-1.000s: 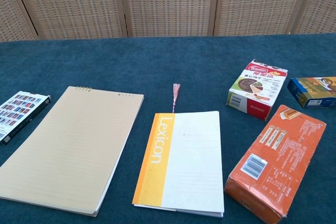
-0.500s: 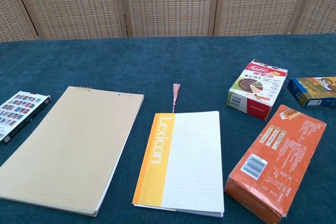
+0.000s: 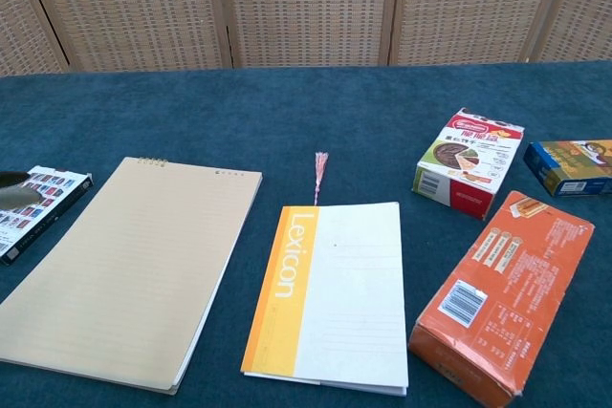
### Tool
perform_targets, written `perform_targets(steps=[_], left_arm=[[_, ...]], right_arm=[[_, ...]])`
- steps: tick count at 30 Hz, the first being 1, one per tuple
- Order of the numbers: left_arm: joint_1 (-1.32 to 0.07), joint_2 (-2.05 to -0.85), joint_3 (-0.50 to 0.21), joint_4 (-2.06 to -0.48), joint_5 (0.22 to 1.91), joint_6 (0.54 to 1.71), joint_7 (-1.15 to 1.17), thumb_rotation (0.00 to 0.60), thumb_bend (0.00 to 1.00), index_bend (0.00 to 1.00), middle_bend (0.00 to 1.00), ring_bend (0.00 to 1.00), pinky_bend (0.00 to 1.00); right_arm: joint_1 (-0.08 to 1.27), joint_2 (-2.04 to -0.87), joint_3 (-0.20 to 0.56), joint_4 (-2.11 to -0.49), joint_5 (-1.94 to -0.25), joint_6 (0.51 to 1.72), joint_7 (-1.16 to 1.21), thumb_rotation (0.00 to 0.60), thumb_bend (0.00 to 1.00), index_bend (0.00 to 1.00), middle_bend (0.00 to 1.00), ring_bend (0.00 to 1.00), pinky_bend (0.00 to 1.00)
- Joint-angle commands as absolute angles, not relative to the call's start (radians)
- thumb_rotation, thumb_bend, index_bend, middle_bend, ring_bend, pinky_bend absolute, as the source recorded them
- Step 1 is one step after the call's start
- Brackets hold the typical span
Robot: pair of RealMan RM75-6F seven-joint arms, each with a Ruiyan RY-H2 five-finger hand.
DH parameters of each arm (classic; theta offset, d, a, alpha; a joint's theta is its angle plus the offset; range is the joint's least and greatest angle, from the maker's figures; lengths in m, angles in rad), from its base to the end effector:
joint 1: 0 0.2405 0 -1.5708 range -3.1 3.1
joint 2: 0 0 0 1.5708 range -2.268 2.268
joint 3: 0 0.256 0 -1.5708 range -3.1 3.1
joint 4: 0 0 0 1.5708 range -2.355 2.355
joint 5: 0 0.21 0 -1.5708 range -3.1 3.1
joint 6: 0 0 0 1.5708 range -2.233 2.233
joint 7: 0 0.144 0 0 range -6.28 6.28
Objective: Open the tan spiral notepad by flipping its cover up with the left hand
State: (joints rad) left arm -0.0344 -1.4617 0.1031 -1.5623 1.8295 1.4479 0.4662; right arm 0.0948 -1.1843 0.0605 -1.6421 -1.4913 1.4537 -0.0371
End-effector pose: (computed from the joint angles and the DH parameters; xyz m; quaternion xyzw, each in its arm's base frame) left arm -0.2422 0.1224 0.0251 -0.7363 -0.2870 -0.3673 0.4905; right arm -0.2986 -0.1851 0.1332 0.5889 -0.4107 0.4016 0.5685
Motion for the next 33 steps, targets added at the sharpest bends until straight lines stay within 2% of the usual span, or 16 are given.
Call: perform_targets(steps=[1,33], left_arm=[[-0.041,-1.491,0.117,-1.537,1.836,1.426,0.484,0.600,0.36,0.00,0.00,0.00,0.00],[-0.090,-1.626,0.117,-1.391,1.750,1.313,0.546,0.600,0.37,0.00,0.00,0.00,0.00]], right_arm=[[0.095,-1.184,0.061,-1.643,-1.491,1.454,-0.035,0.600,0.00,0.00,0.00,0.00,0.00],[0.095,-1.181,0.064,-1.653,-1.476,1.444,-0.019,0.600,0.00,0.00,0.00,0.00,0.00]])
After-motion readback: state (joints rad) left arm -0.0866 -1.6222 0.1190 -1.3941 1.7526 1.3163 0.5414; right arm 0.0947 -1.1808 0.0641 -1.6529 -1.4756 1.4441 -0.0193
